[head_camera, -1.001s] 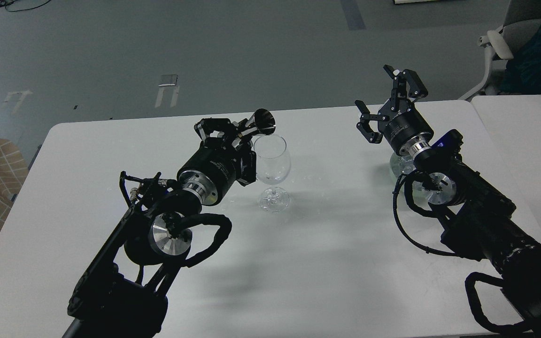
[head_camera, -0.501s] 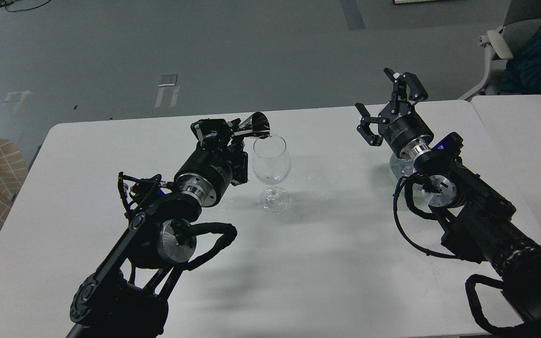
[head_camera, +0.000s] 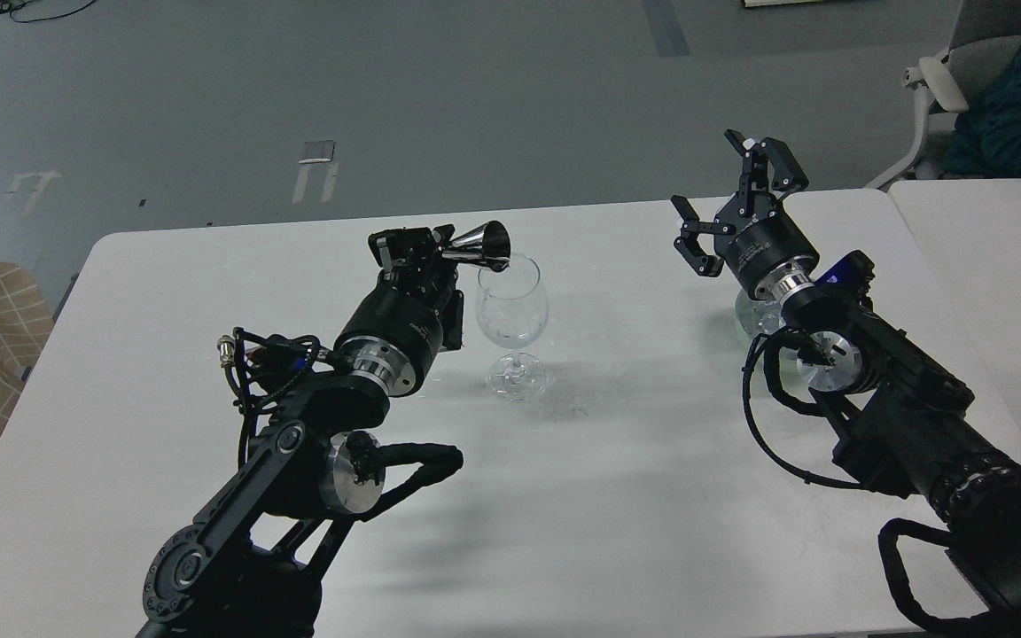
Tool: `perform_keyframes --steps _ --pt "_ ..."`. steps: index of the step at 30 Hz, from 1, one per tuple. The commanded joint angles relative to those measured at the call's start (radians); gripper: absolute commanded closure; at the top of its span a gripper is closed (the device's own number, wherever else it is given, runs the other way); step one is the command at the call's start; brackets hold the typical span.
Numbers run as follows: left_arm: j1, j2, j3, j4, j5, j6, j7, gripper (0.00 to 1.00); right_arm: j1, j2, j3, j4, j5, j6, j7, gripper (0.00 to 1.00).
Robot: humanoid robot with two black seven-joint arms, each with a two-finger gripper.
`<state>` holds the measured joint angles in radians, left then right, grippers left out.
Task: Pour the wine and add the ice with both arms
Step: 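Tilt the jigger over the wine glass mouth with the left gripper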
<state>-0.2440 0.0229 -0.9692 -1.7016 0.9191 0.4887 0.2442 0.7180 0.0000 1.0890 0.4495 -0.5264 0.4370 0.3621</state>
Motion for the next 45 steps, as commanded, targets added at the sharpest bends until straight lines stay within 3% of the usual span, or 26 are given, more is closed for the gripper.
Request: perform_keyframes --steps 1,39,45 --pt "0.0 0.0 0.001 0.0 0.036 0.0 -0.002 1.0 -0.009 0.0 0.0 0.001 0.0 0.0 0.0 0.0" --pt "-0.008 0.02 0.116 0.0 0.567 0.0 -0.005 1.0 -0.017 0.0 0.0 0.006 -0.001 0.0 0.0 0.0" --pt "-0.024 0.003 0.042 -0.003 0.43 0.0 0.023 0.99 -0.019 0.0 -0.001 0.006 -0.001 0.0 0.0 0.0"
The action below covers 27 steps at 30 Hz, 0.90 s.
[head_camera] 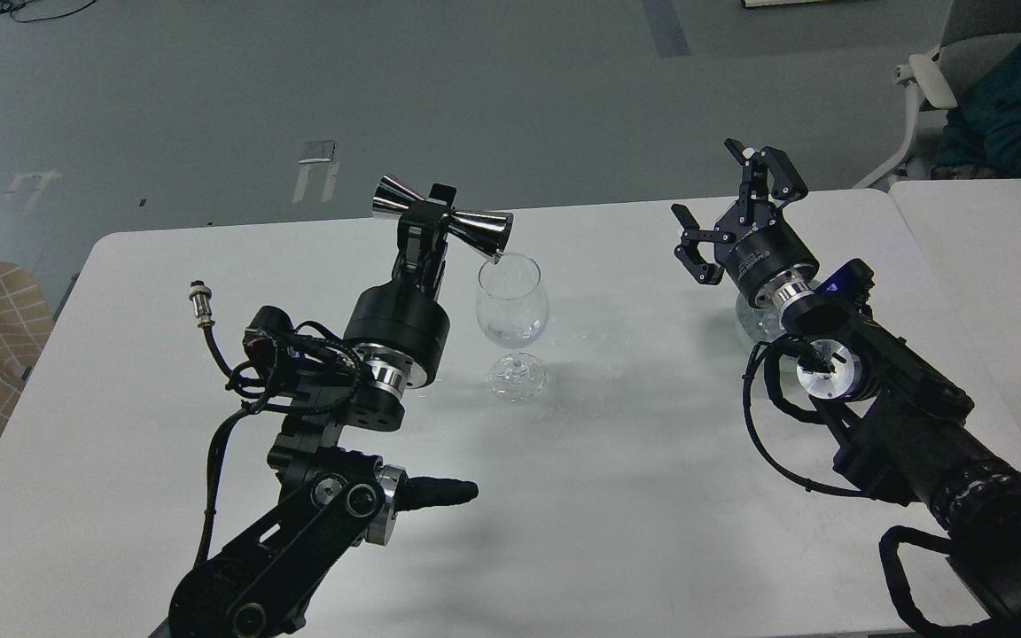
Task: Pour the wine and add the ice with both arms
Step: 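Tilt the jigger over the wine glass mouth with the left gripper, then turn the jigger upright and move it back away from the glass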
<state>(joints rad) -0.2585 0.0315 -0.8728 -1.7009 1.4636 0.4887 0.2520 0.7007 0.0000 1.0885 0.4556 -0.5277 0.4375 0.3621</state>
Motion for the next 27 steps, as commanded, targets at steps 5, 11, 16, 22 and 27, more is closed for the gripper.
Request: perform_keyframes --steps 5,11,16,22,27 --pt "-0.034 0.002 -0.251 -0.011 -0.464 0.0 0.058 0.98 -0.001 0.0 -0.001 -0.002 0.0 0.0 0.0 0.0" --pt "-0.033 0.007 -0.527 -0.011 -0.871 0.0 0.098 0.97 -0.001 0.0 -0.001 0.0 0.0 0.0 0.0 0.0" --pt "-0.004 0.008 -0.676 -0.003 -1.141 0.0 0.09 0.95 -0.003 0.0 -0.001 -0.002 0.0 0.0 0.0 0.0" --pt "0.168 -0.004 -0.761 0.049 -1.255 -0.115 0.063 0.92 -0.004 0.0 -0.001 -0.002 0.0 0.0 0.0 0.0" --pt "0.243 -0.005 -0.772 0.188 -1.258 -0.384 0.01 0.91 -0.01 0.0 -0.001 0.0 0.0 0.0 0.0 0.0"
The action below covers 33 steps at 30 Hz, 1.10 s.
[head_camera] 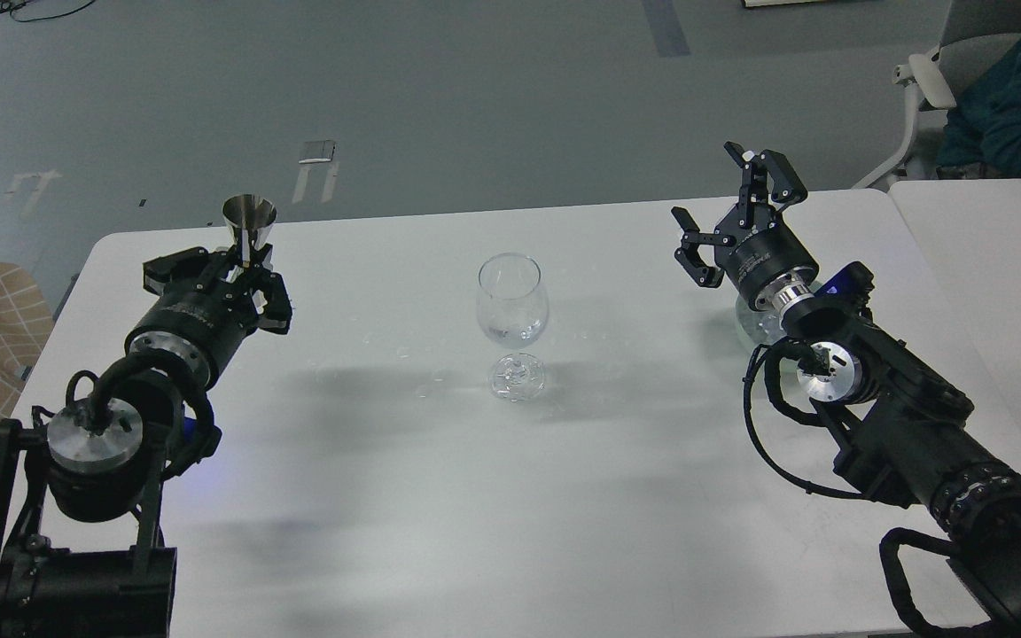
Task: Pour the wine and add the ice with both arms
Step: 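Turn the jigger upright and move it back away from the glass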
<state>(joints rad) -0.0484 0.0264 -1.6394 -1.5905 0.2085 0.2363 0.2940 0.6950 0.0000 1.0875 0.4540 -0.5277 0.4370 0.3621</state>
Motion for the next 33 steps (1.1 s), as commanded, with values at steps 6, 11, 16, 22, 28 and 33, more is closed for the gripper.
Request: perform_keyframes --steps 6,11,16,22,28,33 --pt "0.027 0.001 -0.031 0.188 -0.029 -0.193 -0.049 0.9 -0.006 0.0 -0.001 0.002 0.0 0.0 0.0 0.0" --pt "0.013 0.004 -0.033 0.317 -0.032 -0.287 -0.053 0.89 -0.011 0.0 0.0 0.002 0.0 0.0 0.0 0.0" --pt "-0.025 0.007 -0.033 0.403 -0.032 -0.304 -0.064 0.83 -0.011 0.0 0.0 0.002 0.0 0.0 0.0 0.0" --pt "-0.064 0.009 -0.033 0.469 -0.034 -0.305 -0.072 0.71 -0.011 0.0 -0.001 0.002 0.0 0.0 0.0 0.0" --pt "-0.073 0.009 -0.033 0.471 -0.034 -0.305 -0.076 0.63 -0.017 0.0 -0.001 0.002 0.0 0.0 0.0 0.0" --pt "-0.074 0.012 -0.036 0.472 -0.035 -0.305 -0.075 0.59 -0.019 0.0 -0.006 0.002 0.0 0.0 0.0 0.0"
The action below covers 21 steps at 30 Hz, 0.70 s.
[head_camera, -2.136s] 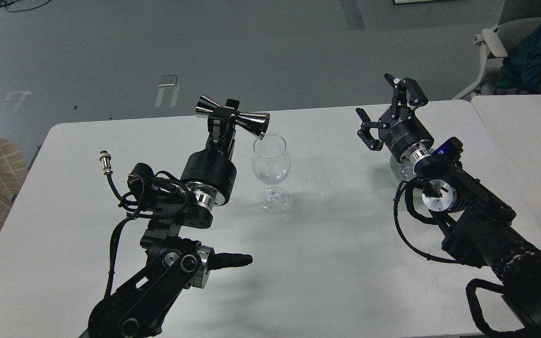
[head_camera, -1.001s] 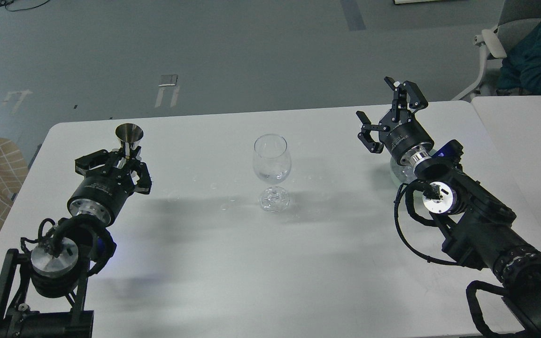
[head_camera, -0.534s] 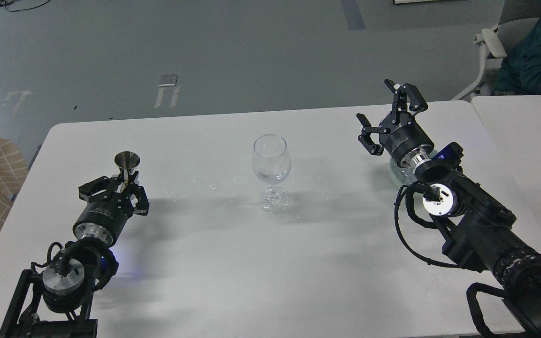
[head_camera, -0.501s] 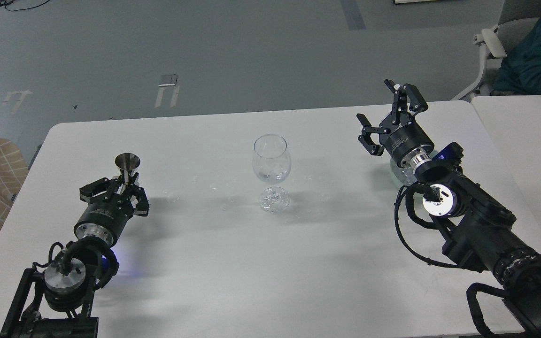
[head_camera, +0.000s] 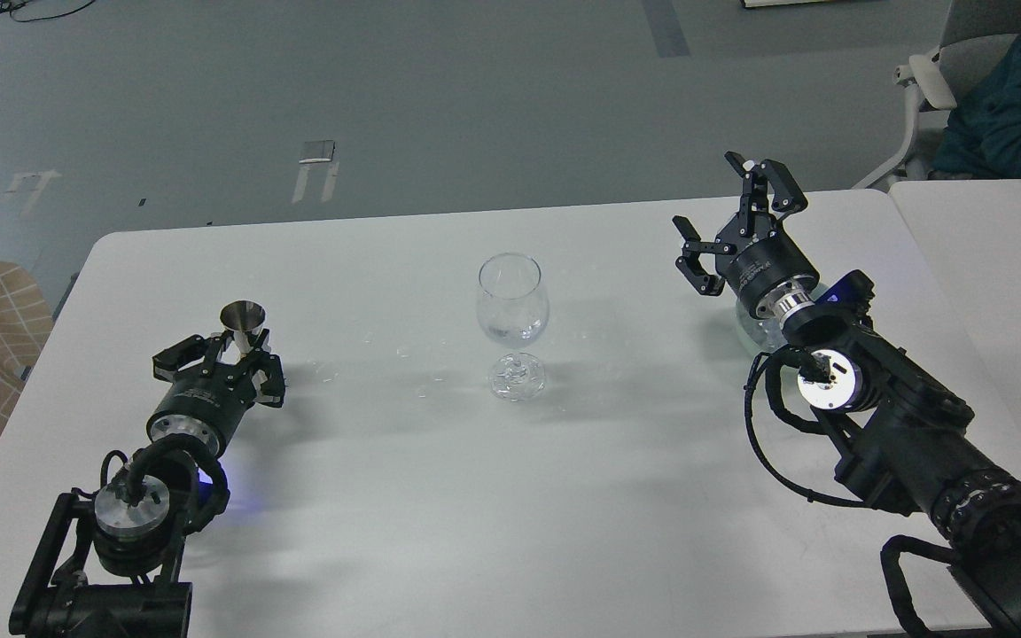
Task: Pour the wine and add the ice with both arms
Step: 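Turn the jigger upright and move it back away from the glass, then set the jigger on the table and open the left gripper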
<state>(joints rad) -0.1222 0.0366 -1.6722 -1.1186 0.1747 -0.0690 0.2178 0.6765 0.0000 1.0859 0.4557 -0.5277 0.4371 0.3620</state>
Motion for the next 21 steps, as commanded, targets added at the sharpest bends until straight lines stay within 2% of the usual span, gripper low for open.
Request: perform_keyframes --steps 1,14,21 --pt "-0.001 0.002 -0.007 0.0 -0.006 0.0 0.002 0.59 0.0 0.0 -0.018 0.0 0.0 0.0 0.0 0.0" --pt "-0.001 0.019 -0.017 0.013 -0.015 0.0 0.002 0.56 0.001 0.0 -0.035 0.004 0.0 0.0 0.0 0.0" --pt "0.001 0.02 -0.015 0.013 -0.017 0.0 0.003 0.5 0.002 0.0 -0.035 0.004 0.0 -0.001 0.0 0.0"
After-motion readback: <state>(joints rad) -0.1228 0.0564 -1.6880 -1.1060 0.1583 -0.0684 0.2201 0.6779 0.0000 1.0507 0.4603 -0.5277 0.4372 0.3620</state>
